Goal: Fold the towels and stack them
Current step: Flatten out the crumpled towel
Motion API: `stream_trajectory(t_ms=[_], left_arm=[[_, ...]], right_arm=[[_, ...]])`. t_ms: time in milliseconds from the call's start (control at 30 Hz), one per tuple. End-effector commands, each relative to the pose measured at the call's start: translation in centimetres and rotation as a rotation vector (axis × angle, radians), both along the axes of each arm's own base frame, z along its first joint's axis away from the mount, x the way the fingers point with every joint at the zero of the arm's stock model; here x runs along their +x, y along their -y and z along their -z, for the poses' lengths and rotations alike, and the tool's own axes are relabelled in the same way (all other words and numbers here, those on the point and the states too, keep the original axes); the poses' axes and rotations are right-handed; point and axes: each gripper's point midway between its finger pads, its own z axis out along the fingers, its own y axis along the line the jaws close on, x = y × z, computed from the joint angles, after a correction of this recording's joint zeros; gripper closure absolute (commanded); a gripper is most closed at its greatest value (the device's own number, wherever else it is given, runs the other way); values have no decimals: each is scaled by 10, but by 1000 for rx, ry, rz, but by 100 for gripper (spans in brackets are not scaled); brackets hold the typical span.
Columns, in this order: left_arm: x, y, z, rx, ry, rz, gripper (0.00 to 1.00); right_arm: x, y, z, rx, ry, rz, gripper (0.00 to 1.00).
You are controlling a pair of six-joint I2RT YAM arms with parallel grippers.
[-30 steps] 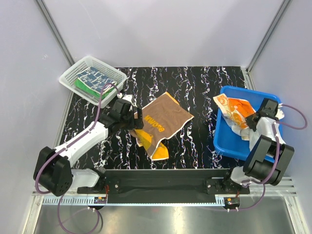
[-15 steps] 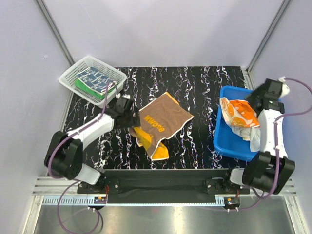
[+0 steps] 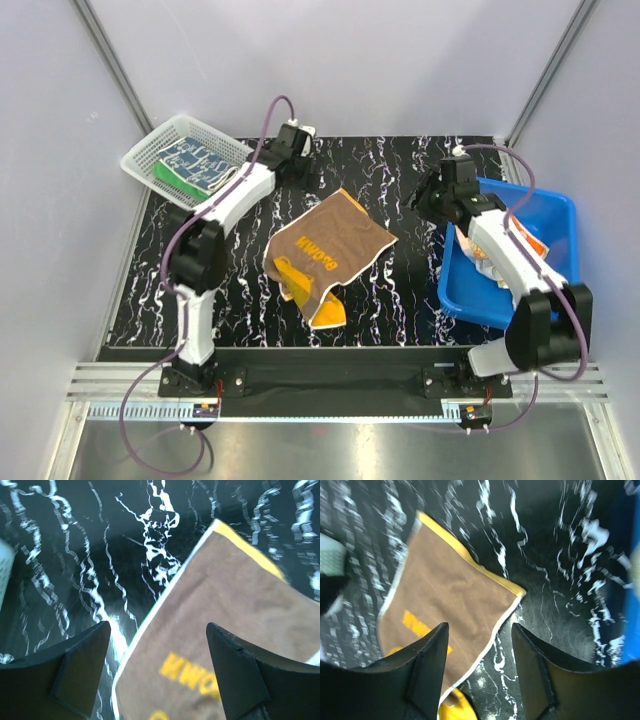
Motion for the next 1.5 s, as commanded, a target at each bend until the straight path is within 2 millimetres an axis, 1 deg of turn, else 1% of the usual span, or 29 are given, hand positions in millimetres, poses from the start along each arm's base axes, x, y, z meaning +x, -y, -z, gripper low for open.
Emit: stream_trajectory(t_ms=[0,133,200,233,367,400,500,533,567,600,667,700,733,767,800,867,933,967,1000,1033,1100,1133,1167,1200,1267,1300,1333,1400,1467], left_arm=[[4,-2,27,71,-75,61,19],[7,-7,65,133,-136,46,20],[6,-10,77,152,-156,39,20],[4,-13,91,169,-182,36,20],[-8,-12,116,157,-233,47,22],[-11,-10,119,148,-241,50,23],[-24,-7,128,107,-278,53,29],[-29,-8,128,95,-292,29,43],[-35,-9,130,92,-310,20,53],[-49,-14,141,87,-357,-20,61],[-60,-15,135,52,-364,-52,78],[-86,-20,151,39,-429,-63,82],[-88,-13,137,-20,-400,-84,85],[-99,-14,138,-37,-412,-91,88],[-119,-17,136,-50,-430,-115,89],[-137,-13,134,-102,-448,-114,89],[-160,-11,126,-152,-460,-123,80],[-164,-10,120,-173,-454,-122,76],[-163,-9,105,-199,-418,-118,61],[-156,-14,97,-182,-381,-134,50],[-141,-30,85,-118,-342,-155,42],[-118,-33,67,-108,-284,-172,42],[-107,-43,64,-76,-269,-200,42],[-97,-59,71,-40,-282,-229,42],[-71,-66,62,-44,-237,-237,44],[-64,-74,70,-30,-254,-236,44],[-60,-78,72,-20,-259,-242,46],[-48,-87,77,13,-255,-256,46],[-42,-79,80,-18,-242,-208,46]], right_arm=[[8,-10,31,15,-50,16,41],[18,-19,67,2,-108,-4,43],[17,-26,79,-17,-142,-18,43],[15,-26,90,-27,-171,-13,42],[3,-39,119,-29,-233,-17,41],[4,-36,124,-43,-235,3,41],[3,-30,140,-65,-251,46,41],[3,-27,146,-77,-259,60,41],[4,-26,148,-84,-265,68,41],[4,-25,150,-85,-267,76,41],[7,-25,156,-91,-262,81,42],[9,-25,159,-89,-258,76,44],[10,-25,161,-91,-255,72,45],[15,-29,161,-82,-235,50,46],[17,-33,161,-75,-220,26,46],[21,-44,158,-57,-194,-49,46],[23,-55,150,-38,-171,-136,46],[25,-59,147,-31,-157,-166,46],[25,-62,144,-28,-150,-191,47],[27,-65,141,-26,-143,-219,47],[29,-73,136,-10,-129,-273,47],[32,-82,133,11,-117,-332,47],[33,-86,133,21,-120,-354,47],[41,-92,125,32,-102,-369,47],[44,-99,135,44,-129,-406,46],[53,-102,127,37,-101,-434,47],[52,-104,140,36,-135,-451,47],[63,-107,137,29,-121,-469,47],[65,-109,147,14,-141,-498,48]])
